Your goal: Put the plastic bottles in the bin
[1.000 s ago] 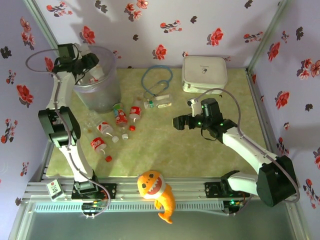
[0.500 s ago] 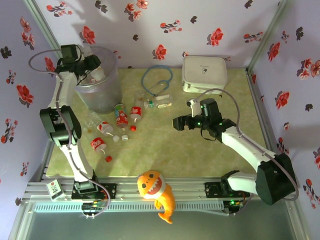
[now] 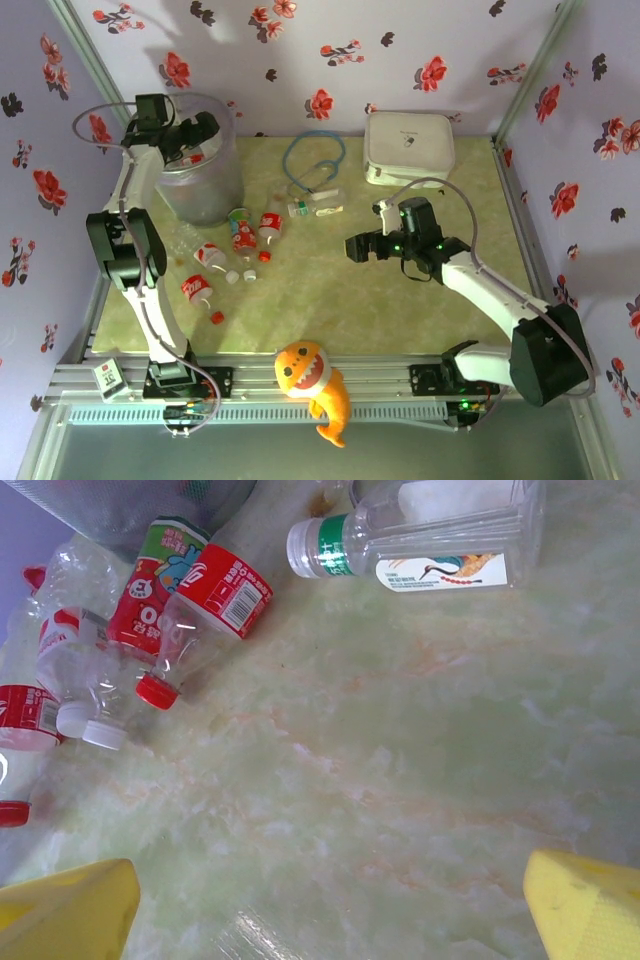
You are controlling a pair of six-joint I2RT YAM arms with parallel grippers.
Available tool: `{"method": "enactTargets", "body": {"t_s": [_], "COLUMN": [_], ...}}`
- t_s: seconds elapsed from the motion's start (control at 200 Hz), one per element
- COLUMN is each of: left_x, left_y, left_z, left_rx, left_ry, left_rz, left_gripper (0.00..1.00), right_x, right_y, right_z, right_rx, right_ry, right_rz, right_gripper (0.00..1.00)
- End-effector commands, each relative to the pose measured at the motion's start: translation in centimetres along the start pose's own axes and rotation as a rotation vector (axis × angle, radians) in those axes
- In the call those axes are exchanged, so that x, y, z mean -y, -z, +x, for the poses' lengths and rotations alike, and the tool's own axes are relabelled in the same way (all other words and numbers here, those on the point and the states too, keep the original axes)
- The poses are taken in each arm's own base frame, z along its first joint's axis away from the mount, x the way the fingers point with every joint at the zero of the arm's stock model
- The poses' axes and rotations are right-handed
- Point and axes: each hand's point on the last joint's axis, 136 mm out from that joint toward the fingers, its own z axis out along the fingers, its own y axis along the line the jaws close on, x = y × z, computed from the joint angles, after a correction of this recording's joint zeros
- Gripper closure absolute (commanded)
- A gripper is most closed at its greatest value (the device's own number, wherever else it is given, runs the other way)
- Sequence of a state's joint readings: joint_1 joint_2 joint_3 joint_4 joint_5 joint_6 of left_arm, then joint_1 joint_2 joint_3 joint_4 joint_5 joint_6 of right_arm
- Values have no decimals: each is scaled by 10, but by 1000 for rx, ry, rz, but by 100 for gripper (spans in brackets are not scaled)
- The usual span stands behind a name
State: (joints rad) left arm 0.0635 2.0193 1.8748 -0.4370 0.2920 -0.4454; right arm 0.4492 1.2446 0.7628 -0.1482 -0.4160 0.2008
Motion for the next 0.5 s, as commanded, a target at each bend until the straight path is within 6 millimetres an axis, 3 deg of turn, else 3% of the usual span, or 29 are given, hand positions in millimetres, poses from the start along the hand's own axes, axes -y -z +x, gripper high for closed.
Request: {"method": "enactTargets", "body": {"t_s": [0.0,0.265,0.495], "left_x": [6,32,49], "left_y": [16,69,120], "left_z": [-11,-50,-66], "left_rx": [11,105,167], "left_ry": [-52,-142,-199], "left_rz": [-4,-15,-37], "left_gripper": [0,0,0], "right_x": [3,10,19], "right_y": [2,0,-2], "right_z": [-9,-16,-33], "right_rx": [19,25,28], "right_ry": [21,30,135], "right_rz": [19,58,151], "right_gripper": [1,1,1]}}
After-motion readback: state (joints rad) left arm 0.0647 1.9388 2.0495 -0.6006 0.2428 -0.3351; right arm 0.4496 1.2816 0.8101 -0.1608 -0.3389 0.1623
